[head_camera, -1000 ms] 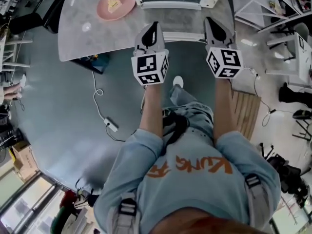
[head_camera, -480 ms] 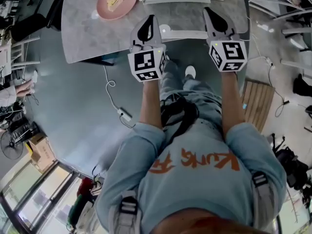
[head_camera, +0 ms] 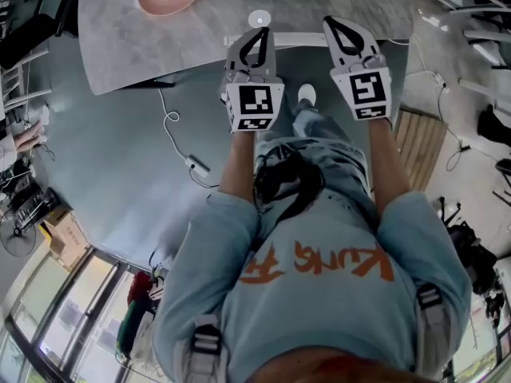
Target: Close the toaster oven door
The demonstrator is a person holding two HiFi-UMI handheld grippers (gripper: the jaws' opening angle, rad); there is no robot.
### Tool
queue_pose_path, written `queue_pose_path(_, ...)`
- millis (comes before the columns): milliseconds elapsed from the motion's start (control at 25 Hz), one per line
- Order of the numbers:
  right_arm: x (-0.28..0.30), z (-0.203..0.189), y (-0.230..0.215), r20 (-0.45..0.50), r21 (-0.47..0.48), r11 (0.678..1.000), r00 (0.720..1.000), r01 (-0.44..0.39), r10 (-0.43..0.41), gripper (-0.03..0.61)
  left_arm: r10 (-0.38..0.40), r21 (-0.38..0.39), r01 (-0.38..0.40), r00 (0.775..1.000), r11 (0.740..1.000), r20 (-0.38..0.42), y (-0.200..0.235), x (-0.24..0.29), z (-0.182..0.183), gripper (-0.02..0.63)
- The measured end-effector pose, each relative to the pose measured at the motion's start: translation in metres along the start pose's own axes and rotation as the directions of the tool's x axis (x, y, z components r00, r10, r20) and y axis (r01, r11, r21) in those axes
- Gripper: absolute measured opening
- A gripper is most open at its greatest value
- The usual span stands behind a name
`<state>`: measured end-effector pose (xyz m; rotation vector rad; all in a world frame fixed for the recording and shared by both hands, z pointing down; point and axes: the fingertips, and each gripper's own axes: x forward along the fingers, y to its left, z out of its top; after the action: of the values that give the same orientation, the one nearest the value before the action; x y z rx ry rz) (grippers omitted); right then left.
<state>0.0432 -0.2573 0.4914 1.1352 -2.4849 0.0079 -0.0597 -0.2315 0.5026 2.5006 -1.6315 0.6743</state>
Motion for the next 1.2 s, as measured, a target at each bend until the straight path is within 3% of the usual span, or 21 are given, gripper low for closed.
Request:
queue_pose_path(200, 0.007, -0.038, 0.039, -0.09, -0.108, 0.99, 0.993, -0.087, 0.077, -0.002, -0.091, 0.095, 0.099, 0.993, 0.991, -0.08, -0.024, 0.004, -0.039, 0.003)
queue_pose_path(400, 0.008, -0.082, 0.064, -0.188, -0.161, 0.976, 0.975, -0.146, 0.115, 0.0, -0.124, 0.164, 0.154, 0.976, 0.974, -0.178, -0.041, 0.008, -0.074, 0.003)
queue_pose_path(680, 0.016, -0.138, 0.082, -0.311, -0.271, 0.945, 0.946, -0.186, 0.097, 0.01, -0.132, 0.323, 0.241, 0.937, 0.915, -0.323, -0.057, 0.021, -0.124, 0.005)
queue_pose_path(920, 0.023, -0.155, 0.086, -0.357, -0.333, 0.921, 0.931, -0.204, 0.077, 0.046, -0.119, 0.363, 0.256, 0.926, 0.896, -0.358, -0.056, 0.029, -0.139, 0.045)
queue_pose_path(1200, 0.03, -0.155, 0.078, -0.351, -0.376, 0.907, 0.935, -0.188, 0.048, 0.054, -0.1, 0.389, 0.244, 0.93, 0.888, -0.354, -0.056, 0.035, -0.142, 0.08)
